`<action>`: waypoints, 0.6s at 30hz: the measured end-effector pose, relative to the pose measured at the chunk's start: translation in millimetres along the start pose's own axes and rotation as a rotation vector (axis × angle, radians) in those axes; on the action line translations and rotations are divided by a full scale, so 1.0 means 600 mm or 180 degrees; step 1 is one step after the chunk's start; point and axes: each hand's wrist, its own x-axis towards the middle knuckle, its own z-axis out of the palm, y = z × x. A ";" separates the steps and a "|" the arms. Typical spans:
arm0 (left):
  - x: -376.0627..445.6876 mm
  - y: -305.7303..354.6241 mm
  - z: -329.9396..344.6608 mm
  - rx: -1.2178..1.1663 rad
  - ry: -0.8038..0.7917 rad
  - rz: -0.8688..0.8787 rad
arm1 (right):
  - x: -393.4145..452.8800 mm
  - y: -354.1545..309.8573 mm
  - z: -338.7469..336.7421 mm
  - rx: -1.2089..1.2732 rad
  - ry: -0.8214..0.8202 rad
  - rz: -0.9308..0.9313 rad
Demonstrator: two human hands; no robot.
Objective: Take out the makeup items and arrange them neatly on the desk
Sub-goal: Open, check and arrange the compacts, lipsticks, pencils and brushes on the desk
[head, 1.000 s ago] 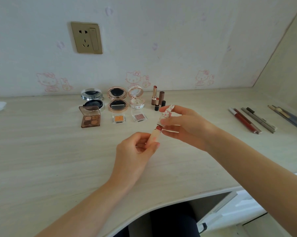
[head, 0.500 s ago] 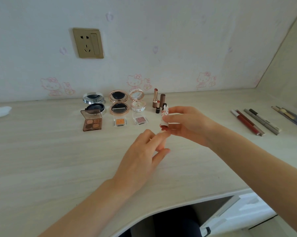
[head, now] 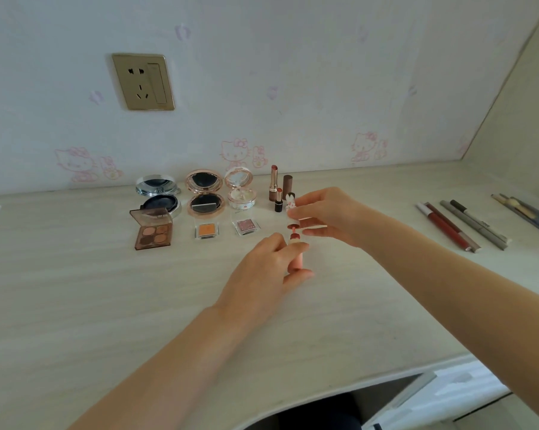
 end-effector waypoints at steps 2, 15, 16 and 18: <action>0.002 -0.007 0.001 0.0078 -0.0098 -0.0024 | 0.010 -0.002 0.003 -0.0273 0.0004 0.0033; 0.003 -0.045 0.013 0.0637 0.0160 0.0104 | 0.056 -0.009 0.041 -0.1032 0.0047 0.0115; 0.004 -0.047 0.014 0.0628 0.0195 0.0110 | 0.059 -0.009 0.043 -0.1052 0.0046 0.0100; 0.005 -0.048 0.015 0.0604 0.0234 0.0122 | 0.063 -0.008 0.047 -0.1089 0.0029 0.0080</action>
